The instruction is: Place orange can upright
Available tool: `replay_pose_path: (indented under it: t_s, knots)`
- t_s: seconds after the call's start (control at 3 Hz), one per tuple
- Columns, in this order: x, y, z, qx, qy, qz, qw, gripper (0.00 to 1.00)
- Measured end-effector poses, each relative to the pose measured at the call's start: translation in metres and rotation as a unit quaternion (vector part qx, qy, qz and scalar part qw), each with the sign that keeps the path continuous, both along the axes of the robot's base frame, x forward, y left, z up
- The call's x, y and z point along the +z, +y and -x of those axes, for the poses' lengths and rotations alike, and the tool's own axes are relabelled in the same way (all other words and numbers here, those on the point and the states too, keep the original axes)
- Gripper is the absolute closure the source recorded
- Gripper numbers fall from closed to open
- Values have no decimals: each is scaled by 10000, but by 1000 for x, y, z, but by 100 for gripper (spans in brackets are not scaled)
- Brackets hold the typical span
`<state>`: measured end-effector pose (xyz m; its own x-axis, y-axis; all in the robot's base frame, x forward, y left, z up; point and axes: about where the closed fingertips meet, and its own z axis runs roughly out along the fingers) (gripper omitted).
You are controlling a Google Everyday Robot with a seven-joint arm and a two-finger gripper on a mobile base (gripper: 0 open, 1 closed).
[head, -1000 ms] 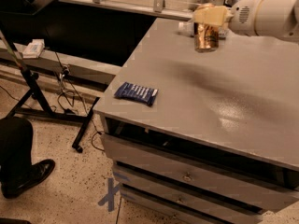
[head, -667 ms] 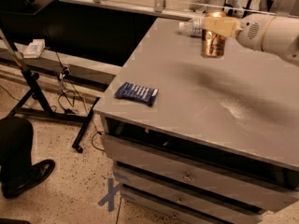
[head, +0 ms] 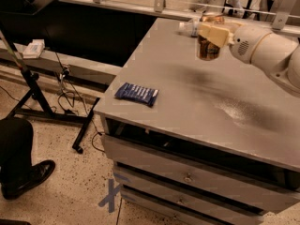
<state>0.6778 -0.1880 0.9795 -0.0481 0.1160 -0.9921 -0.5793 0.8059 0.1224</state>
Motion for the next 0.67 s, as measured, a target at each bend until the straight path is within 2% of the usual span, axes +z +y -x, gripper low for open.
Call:
replay_pose_path:
  t_s: [0.33, 0.67]
  knots:
    - [12, 13, 2, 71, -327, 269, 9991, 100]
    - [-6, 7, 8, 160, -246, 1, 9996, 100]
